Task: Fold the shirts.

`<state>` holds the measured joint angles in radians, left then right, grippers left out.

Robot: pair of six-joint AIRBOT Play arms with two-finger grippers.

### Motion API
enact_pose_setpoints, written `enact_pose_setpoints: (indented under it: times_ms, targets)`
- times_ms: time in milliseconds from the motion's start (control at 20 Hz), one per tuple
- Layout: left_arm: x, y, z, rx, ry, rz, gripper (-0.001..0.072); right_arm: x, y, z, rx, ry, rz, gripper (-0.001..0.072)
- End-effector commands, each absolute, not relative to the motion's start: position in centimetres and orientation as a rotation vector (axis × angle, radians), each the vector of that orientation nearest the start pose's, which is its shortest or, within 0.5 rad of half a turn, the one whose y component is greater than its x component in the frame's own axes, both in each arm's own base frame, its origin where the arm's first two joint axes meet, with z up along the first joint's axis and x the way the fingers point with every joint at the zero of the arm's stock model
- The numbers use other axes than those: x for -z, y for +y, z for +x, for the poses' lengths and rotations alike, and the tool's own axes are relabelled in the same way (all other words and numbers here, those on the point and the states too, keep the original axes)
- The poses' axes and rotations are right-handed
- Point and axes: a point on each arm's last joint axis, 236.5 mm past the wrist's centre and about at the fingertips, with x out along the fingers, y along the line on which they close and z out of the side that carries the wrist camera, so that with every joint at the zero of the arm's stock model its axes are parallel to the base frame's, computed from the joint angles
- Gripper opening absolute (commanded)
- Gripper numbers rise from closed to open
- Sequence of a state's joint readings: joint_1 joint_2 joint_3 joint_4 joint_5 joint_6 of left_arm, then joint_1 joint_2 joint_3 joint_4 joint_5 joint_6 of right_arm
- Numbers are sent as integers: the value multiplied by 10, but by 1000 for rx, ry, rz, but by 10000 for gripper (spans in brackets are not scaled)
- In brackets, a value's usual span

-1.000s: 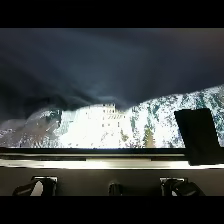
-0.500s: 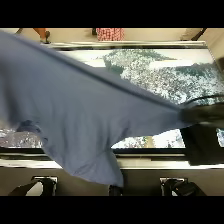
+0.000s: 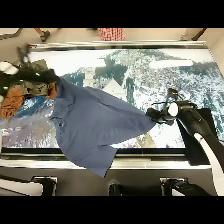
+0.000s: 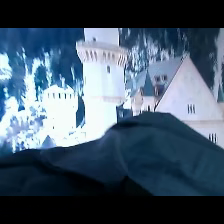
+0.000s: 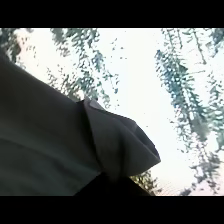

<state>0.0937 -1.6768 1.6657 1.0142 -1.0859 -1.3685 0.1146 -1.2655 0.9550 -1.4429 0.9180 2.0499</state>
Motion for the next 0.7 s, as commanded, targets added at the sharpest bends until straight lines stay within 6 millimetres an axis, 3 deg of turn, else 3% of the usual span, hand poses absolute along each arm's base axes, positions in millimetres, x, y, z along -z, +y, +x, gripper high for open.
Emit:
enact_pose_setpoints:
  times_ms: [0, 50, 150, 250, 300, 350, 400, 450, 550, 650]
  targets:
    - [7, -91, 508, 389, 1227, -379, 483, 63, 43, 395, 198, 1215, 615, 41]
    - [7, -91, 496, 406, 1273, -374, 678, 63, 39, 393, 178, 1223, 579, 41]
    - [0, -76, 471, 397, 1364, -402, 666, 67, 36, 378, 128, 1287, 485, 41]
    - [-4, -52, 428, 355, 1521, -409, 635, 72, 40, 356, 73, 1385, 413, 41]
    - [-1, -42, 399, 332, 1602, -390, 505, 74, 41, 343, 47, 1441, 378, 41]
    - [6, -33, 373, 286, 1653, -367, 453, 75, 41, 335, 21, 1473, 343, 41]
    - [17, -28, 344, 228, 1690, -362, 453, 75, 42, 329, -1, 1498, 321, 41]
    - [28, -30, 316, 199, 1709, -372, 457, 76, 43, 324, -10, 1519, 312, 41]
    - [51, -47, 255, 194, 1745, -440, 607, 76, 43, 318, -12, 1543, 313, 41]
    - [67, -73, 207, 223, 1768, -547, 603, 76, 44, 317, -13, 1551, 313, 41]
